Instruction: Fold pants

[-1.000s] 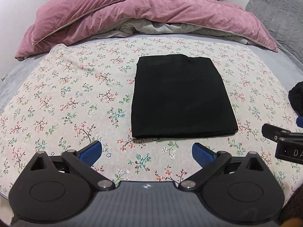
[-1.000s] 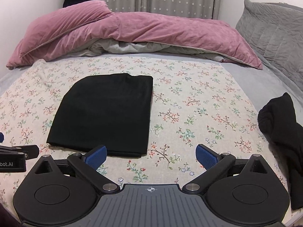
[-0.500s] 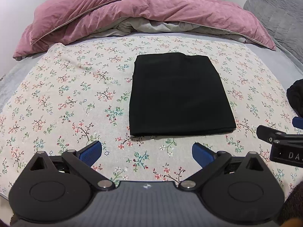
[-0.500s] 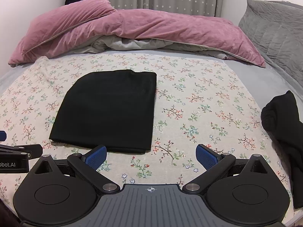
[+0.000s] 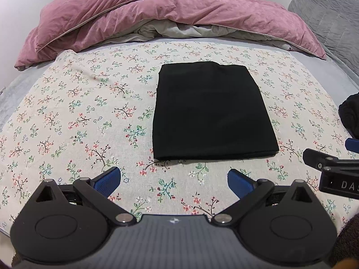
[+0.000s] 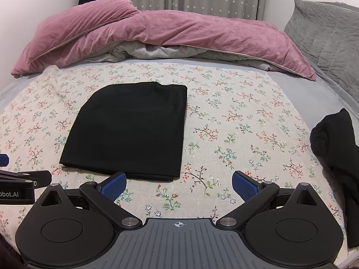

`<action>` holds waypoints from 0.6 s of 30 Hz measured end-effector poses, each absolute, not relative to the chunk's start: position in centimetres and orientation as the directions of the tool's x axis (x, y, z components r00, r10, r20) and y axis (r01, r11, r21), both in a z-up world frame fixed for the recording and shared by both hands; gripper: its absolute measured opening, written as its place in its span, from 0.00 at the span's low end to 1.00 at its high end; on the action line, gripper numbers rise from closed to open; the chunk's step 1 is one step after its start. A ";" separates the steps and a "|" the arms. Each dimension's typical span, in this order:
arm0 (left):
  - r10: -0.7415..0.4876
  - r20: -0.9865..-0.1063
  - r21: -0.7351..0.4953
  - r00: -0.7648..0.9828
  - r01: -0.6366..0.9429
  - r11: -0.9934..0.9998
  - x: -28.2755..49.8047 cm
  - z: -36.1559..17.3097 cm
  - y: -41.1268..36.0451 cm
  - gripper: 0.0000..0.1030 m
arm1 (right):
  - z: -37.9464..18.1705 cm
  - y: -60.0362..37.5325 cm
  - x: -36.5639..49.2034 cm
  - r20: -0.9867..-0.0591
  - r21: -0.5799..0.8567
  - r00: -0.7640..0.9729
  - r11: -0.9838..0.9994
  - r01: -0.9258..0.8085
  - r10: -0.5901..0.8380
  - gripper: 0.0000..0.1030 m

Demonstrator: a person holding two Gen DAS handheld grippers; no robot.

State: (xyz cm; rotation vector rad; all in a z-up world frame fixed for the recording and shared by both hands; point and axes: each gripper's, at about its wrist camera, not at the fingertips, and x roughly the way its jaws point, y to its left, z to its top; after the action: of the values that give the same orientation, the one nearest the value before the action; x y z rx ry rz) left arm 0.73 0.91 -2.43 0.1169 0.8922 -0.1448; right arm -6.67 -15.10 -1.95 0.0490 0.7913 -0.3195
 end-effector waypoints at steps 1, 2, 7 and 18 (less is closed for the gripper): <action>-0.077 -0.781 0.041 0.619 0.174 0.984 0.7 -2.4 0.9 1.00 | -2.0 -15.1 -6.7 -0.705 -0.075 0.658 0.951 0.300 -0.263 0.99; -0.077 -0.781 0.041 0.619 0.174 0.984 0.7 -2.4 0.9 1.00 | -2.0 -15.1 -6.7 -0.705 -0.075 0.658 0.951 0.300 -0.263 0.99; -0.078 -0.783 0.040 0.617 0.174 0.984 0.7 -2.5 0.9 1.00 | -1.9 -15.1 -6.7 -0.706 -0.075 0.658 0.951 0.300 -0.263 0.99; -0.084 -0.788 0.032 0.610 0.177 0.984 0.6 -2.5 0.9 1.00 | -2.0 -15.0 -6.8 -0.707 -0.075 0.656 0.951 0.300 -0.263 0.99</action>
State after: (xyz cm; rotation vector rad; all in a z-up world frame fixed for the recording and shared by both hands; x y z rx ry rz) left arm 0.63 0.91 -2.52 0.1108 0.9023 -0.1513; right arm -6.78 -14.96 -2.04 0.0497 0.7932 -0.3191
